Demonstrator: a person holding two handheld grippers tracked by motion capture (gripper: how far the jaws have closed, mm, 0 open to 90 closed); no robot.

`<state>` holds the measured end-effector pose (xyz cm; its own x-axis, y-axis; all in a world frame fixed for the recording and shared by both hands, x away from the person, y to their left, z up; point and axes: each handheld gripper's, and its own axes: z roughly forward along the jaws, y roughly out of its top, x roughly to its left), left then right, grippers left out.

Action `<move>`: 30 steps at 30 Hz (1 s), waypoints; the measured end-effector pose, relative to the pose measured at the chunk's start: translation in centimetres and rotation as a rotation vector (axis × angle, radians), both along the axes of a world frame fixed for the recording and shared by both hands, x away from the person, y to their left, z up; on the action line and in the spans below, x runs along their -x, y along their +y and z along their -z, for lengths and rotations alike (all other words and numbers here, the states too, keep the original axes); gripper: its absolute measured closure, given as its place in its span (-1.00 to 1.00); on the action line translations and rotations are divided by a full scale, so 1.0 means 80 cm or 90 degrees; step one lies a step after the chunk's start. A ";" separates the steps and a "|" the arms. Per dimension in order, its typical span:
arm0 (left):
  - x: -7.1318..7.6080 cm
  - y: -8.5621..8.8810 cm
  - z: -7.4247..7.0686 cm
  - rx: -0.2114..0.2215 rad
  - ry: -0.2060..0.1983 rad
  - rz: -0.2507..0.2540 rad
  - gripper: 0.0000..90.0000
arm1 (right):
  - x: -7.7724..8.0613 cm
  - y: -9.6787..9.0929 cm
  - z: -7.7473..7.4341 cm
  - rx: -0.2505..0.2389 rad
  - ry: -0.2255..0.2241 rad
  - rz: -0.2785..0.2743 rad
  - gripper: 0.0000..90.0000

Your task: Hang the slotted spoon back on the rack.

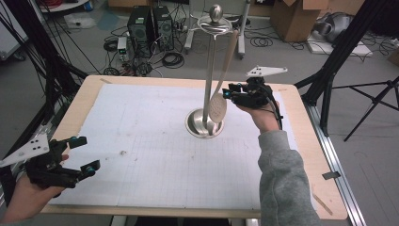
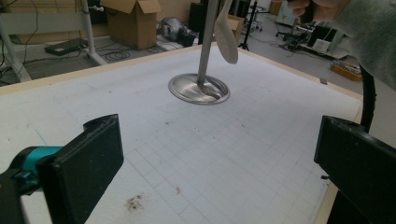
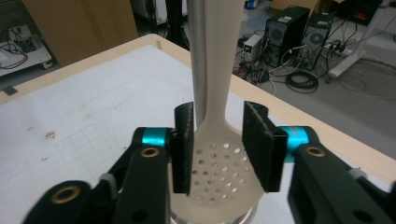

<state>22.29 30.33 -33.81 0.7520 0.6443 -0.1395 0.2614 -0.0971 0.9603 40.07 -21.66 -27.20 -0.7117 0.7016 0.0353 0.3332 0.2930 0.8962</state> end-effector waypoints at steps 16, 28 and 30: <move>-0.014 -0.012 0.002 0.004 0.002 0.010 -0.96 | 0.032 -0.005 0.000 0.011 -0.014 -0.046 -0.68; -0.015 -0.013 0.001 0.007 -0.005 0.006 -0.96 | 0.055 -0.007 0.010 -0.001 -0.030 -0.076 -0.77; -0.016 -0.014 0.002 0.007 -0.002 0.006 -0.96 | 0.059 -0.007 0.014 -0.002 -0.025 -0.076 -0.78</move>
<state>23.58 29.20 -33.99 0.7590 0.6350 -0.1442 0.2572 -0.0889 0.9623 35.35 -22.25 -28.31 -0.7913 0.6114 0.0072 0.2600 0.3258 0.9090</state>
